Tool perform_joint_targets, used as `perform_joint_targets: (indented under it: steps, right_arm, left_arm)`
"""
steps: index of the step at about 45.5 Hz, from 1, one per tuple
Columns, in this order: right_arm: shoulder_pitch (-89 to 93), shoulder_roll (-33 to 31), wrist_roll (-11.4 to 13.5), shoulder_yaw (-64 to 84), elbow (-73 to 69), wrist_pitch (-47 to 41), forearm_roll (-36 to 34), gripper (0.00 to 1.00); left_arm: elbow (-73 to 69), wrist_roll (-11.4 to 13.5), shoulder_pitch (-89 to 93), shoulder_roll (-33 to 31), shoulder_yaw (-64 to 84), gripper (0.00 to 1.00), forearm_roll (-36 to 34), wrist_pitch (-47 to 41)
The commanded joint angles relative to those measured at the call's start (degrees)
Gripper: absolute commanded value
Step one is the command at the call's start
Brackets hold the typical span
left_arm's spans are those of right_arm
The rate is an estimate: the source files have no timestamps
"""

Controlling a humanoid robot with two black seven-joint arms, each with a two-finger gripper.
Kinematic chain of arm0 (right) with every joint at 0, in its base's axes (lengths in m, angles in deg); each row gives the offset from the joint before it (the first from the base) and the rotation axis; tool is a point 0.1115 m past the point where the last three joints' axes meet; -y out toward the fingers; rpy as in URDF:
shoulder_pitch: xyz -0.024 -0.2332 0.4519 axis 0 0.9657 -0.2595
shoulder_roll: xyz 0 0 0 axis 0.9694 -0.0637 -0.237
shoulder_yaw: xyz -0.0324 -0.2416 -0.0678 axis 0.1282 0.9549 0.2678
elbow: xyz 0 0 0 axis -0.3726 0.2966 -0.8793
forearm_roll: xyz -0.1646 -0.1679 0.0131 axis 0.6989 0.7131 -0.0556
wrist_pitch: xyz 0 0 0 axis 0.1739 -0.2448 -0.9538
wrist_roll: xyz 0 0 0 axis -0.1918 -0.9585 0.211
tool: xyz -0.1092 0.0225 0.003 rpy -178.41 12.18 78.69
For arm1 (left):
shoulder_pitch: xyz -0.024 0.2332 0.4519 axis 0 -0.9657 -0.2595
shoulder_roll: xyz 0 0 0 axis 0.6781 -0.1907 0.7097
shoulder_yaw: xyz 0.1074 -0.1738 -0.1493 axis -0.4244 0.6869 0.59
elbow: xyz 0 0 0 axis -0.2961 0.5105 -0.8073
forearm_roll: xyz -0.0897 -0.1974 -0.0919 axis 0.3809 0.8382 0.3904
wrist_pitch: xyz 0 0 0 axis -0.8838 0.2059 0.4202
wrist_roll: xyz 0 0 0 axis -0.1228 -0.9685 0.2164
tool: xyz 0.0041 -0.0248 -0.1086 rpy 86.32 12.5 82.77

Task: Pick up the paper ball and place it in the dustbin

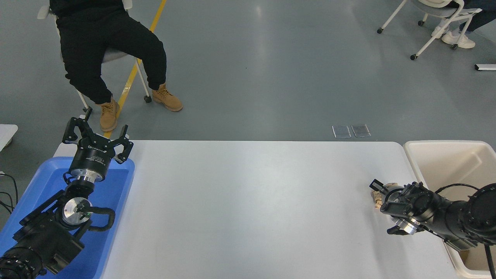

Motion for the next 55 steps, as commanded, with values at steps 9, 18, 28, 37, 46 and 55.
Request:
perform_joint_targets:
  steps: [9, 18, 28, 37, 46, 55]
  right_arm:
    - [-11.4, -7.3, -0.1, 0.9, -12.7, -1.2, 5.5, 0.04]
    - [-24.5, -12.4, 0.0, 5.3, -22.5, -7.2, 6.6, 0.04]
    - [-37.8, -17.5, 0.0, 5.7, -25.2, -25.7, 6.6, 0.04]
    - [-46.1, -21.0, 0.3, 5.7, -25.2, -36.7, 6.7, 0.04]
    - [-52.6, -23.5, 0.5, 5.7, -25.2, -43.4, 8.3, 0.05]
    - [-56.9, -26.1, 0.5, 5.7, -25.4, -46.3, 8.7, 0.04]
  left_arm:
    - [0.0, 0.0, 0.0, 0.0, 0.0, 0.99, 0.0, 0.1]
    - [0.0, 0.0, 0.0, 0.0, 0.0, 0.99, 0.0, 0.2]
    - [0.0, 0.0, 0.0, 0.0, 0.0, 0.99, 0.0, 0.1]
    - [0.0, 0.0, 0.0, 0.0, 0.0, 0.99, 0.0, 0.1]
    - [0.0, 0.0, 0.0, 0.0, 0.0, 0.99, 0.0, 0.1]
    - [0.0, 0.0, -0.1, 0.0, 0.0, 0.99, 0.0, 0.1]
